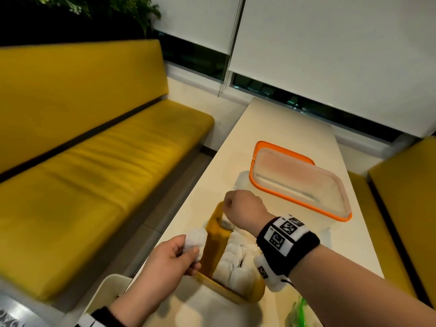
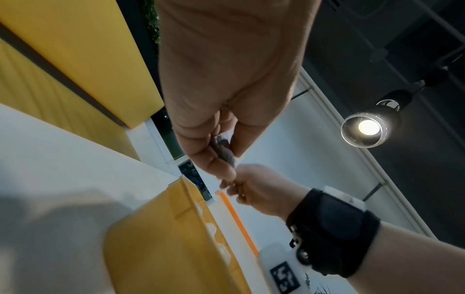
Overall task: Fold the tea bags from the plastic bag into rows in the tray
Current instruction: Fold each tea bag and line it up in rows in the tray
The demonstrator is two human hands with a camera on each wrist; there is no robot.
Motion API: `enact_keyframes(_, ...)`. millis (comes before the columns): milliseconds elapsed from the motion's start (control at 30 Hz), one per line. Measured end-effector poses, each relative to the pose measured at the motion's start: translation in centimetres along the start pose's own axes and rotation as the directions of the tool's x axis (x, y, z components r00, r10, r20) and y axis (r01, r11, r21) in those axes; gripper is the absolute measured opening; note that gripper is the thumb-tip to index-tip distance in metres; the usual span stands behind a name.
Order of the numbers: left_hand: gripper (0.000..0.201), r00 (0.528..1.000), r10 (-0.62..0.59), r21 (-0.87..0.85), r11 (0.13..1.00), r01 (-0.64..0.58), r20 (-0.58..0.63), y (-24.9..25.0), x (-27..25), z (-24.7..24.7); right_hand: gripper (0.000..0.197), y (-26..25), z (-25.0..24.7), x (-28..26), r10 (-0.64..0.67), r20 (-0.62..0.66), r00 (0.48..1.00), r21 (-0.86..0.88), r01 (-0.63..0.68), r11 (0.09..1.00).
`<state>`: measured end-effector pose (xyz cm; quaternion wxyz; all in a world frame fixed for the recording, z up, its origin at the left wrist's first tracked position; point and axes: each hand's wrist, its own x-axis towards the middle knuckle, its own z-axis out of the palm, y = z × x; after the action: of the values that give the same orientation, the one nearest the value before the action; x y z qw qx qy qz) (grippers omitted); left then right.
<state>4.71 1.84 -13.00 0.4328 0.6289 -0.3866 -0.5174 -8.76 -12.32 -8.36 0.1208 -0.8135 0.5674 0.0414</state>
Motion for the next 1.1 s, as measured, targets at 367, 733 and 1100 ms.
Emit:
enact_keyframes(367, 0.019, 0.996, 0.081, 0.019, 0.997, -0.081, -0.048, 1.1, 0.8, 1.4, 0.004, -0.2, -2.0, -2.6, -0.225, -0.118, 0.967, 0.280, 0.250, 0.927)
enact_keyframes(733, 0.016, 0.997, 0.061, 0.005, 0.998, -0.061, -0.040, 0.3, -0.2, -0.3, 0.011, 1.7, 2.3, 3.5, 0.043, 0.066, 0.997, -0.020, -0.041, 0.999)
enact_keyframes(1100, 0.012, 0.998, 0.056, 0.020, 0.998, -0.056, -0.024, -0.1, -0.8, -0.7, 0.020, 1.3, 2.5, 3.6, 0.084, 0.058, 0.995, -0.394, -0.054, 0.918)
